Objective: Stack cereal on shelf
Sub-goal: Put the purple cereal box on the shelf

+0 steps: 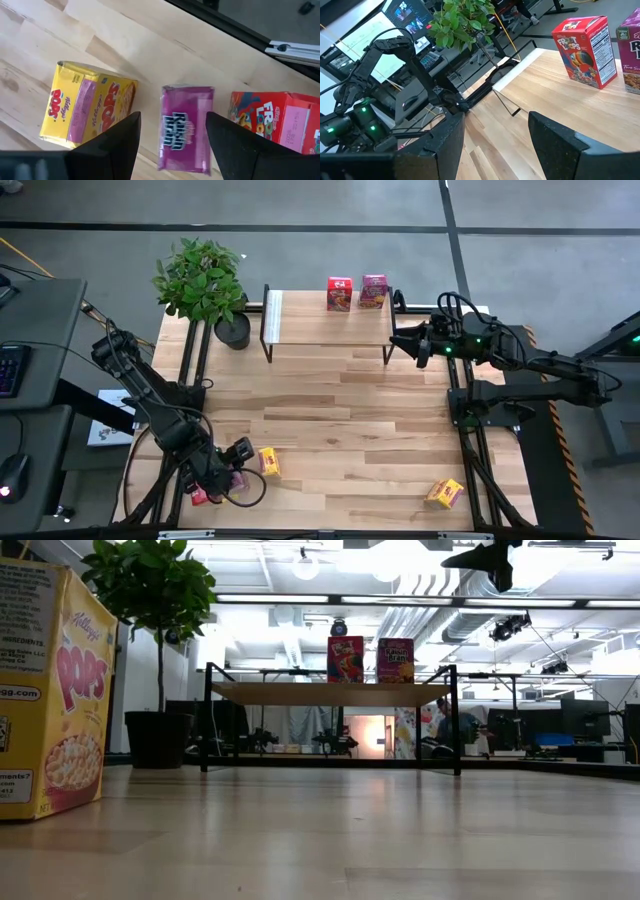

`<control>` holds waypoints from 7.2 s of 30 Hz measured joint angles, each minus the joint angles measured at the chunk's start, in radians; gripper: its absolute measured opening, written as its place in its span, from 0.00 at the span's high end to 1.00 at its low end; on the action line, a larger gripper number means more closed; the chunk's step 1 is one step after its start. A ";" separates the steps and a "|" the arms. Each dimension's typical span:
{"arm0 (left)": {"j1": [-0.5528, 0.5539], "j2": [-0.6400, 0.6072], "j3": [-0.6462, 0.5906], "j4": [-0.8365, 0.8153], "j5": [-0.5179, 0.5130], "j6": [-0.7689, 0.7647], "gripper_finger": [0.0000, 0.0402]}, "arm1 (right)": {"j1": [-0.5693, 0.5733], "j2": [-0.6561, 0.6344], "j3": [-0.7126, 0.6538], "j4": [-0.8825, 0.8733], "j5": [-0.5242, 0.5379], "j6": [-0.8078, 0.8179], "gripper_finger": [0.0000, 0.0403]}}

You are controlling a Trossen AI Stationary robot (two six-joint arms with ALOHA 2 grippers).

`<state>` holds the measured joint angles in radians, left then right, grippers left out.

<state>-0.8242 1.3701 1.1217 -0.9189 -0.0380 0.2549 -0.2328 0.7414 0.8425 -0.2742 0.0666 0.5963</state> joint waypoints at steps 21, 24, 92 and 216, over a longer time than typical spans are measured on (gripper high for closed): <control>0.000 0.000 0.000 -0.004 -0.076 -0.131 0.27 | 0.000 0.000 0.000 0.000 -0.006 0.006 0.47; 0.000 0.000 0.000 -0.005 0.001 -0.126 0.27 | 0.000 0.000 0.000 0.000 -0.007 0.006 0.47; 0.053 0.145 -0.063 0.083 0.103 0.001 0.48 | 0.000 0.000 0.000 -0.063 0.017 -0.002 0.47; 1.174 0.066 0.732 0.132 0.236 -0.213 0.39 | -0.227 0.299 0.203 -0.365 -0.364 -0.688 0.62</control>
<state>0.3499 1.4363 1.8537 -0.7866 0.1983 0.0420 -0.4597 1.0408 1.0450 -0.6392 -0.2975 -0.0918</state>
